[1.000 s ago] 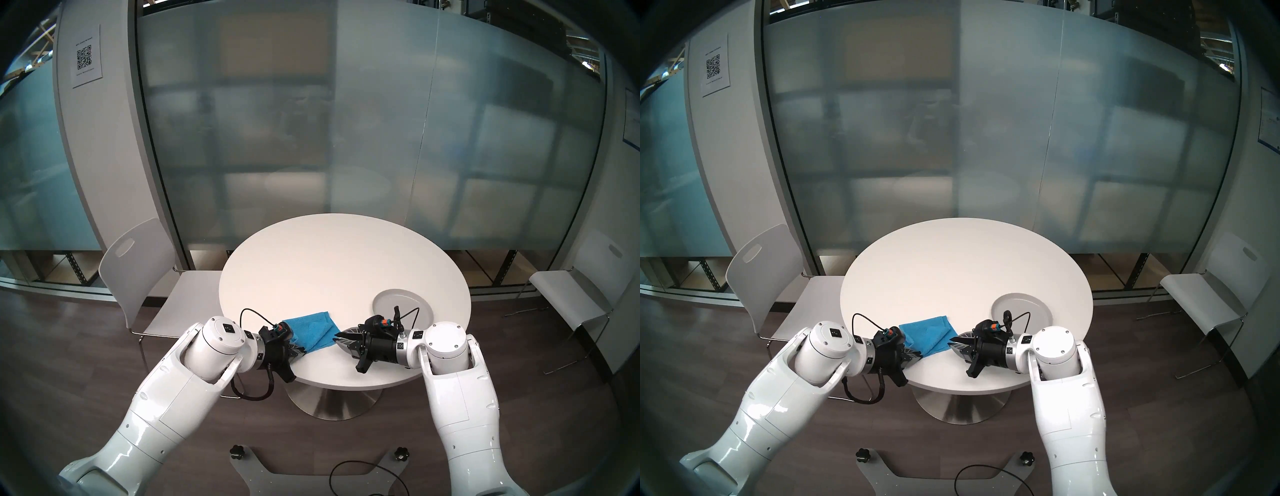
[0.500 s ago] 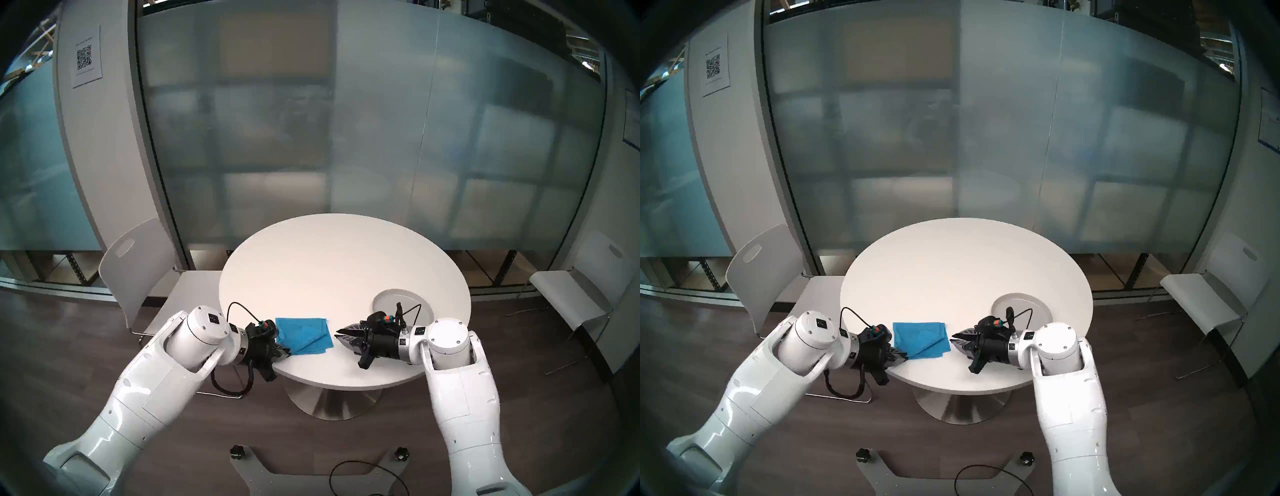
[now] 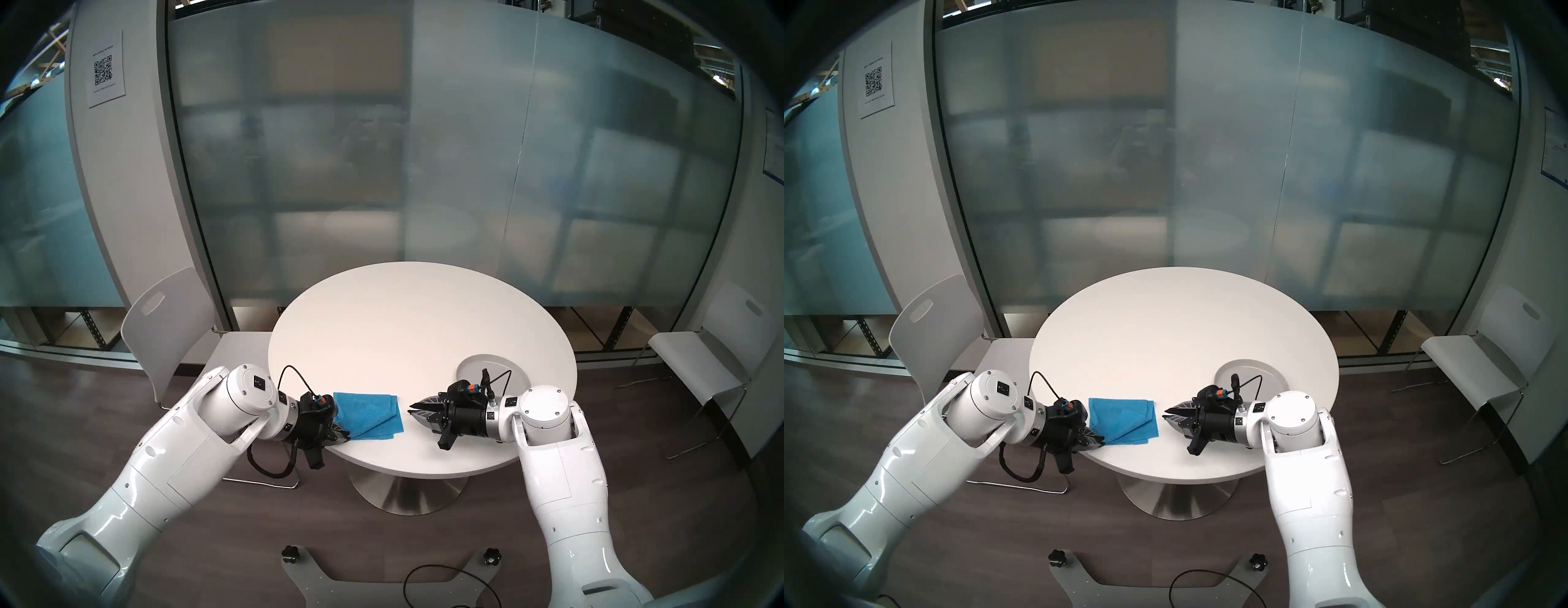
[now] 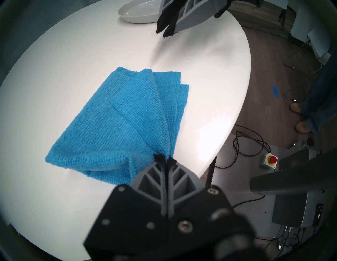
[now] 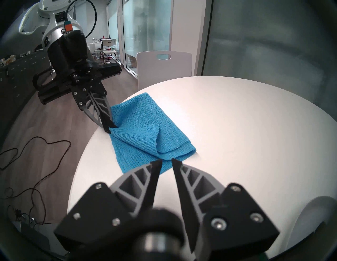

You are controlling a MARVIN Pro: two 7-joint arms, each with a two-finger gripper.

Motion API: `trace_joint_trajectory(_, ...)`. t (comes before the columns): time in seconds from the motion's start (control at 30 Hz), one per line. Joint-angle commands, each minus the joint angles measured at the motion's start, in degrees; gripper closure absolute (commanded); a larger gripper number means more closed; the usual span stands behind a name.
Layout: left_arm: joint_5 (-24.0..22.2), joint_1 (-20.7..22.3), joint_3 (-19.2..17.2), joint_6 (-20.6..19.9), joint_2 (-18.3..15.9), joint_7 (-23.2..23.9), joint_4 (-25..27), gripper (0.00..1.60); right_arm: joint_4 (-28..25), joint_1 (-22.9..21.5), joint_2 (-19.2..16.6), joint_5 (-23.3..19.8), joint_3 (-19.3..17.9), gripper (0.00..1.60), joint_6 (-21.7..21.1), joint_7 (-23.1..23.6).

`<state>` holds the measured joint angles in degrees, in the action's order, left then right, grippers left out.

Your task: Fold the napkin in half twice and place it beside the plate

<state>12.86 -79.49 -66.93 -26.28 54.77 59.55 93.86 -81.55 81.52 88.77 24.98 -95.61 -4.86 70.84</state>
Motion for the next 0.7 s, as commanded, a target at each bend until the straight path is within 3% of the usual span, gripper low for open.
trace_joint_trajectory(0.0,0.7,0.7,0.4,0.6,-1.4,1.0,-0.7,1.6,2.1,-5.4,0.2,0.3,1.2,0.85,1.5,-0.3)
trace_joint_trajectory(0.67,0.4,-0.3,0.1,1.1,-1.9,1.9,1.2,1.6,11.8,-10.8,2.5,1.6,4.8,0.85,4.1,-3.2)
